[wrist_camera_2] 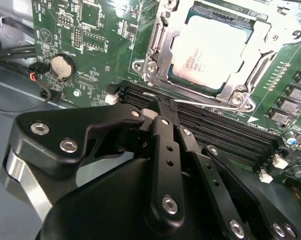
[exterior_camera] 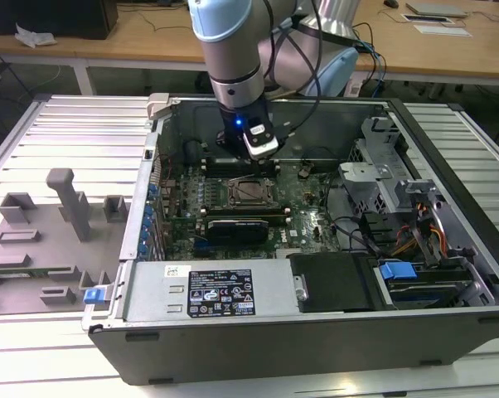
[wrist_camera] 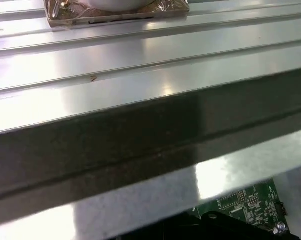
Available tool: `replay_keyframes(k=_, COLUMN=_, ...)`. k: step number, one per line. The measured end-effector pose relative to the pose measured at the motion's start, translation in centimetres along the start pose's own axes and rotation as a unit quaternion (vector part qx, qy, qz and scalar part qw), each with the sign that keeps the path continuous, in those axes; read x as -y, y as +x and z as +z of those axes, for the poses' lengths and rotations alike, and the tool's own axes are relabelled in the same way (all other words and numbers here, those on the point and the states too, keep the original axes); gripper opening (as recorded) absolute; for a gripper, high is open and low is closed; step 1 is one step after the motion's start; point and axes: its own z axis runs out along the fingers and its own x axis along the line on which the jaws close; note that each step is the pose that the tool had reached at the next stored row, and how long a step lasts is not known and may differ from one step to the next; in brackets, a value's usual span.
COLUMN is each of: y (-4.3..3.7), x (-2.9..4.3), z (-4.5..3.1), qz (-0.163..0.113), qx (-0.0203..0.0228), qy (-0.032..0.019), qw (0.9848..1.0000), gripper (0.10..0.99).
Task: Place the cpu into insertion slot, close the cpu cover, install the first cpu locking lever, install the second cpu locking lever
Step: 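Install the first cpu locking lever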
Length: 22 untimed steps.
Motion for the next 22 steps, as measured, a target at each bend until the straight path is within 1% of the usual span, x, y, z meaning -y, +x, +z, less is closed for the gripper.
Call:
replay_keyframes(k=4, y=0.10, x=0.08, z=0.46, qz=0.009, qx=0.0017, qy=0.0020, qw=1.0000, gripper=0.106)
replay_keyframes(k=13, y=0.24, x=0.20, z=1.11, qz=0.027, qx=0.0047, qy=0.0056, qw=0.9996, gripper=0.106)
replay_keyframes(k=15, y=0.25, x=0.21, z=1.14, qz=0.028, qx=0.0048, qy=0.0061, qw=0.9996, gripper=0.106)
replay_keyframes(k=17, y=0.25, x=0.21, z=1.16, qz=0.028, qx=0.0048, qy=0.0052, qw=0.9996, gripper=0.106)
replay_keyframes(k=19, y=0.22, x=0.17, z=1.02, qz=0.028, qx=0.0047, qy=0.0047, qw=0.9996, gripper=0.106)
replay_keyframes(k=22, y=0.14, x=0.12, z=0.68, qz=0.028, qx=0.0048, qy=0.0055, qw=0.9996, gripper=0.106)
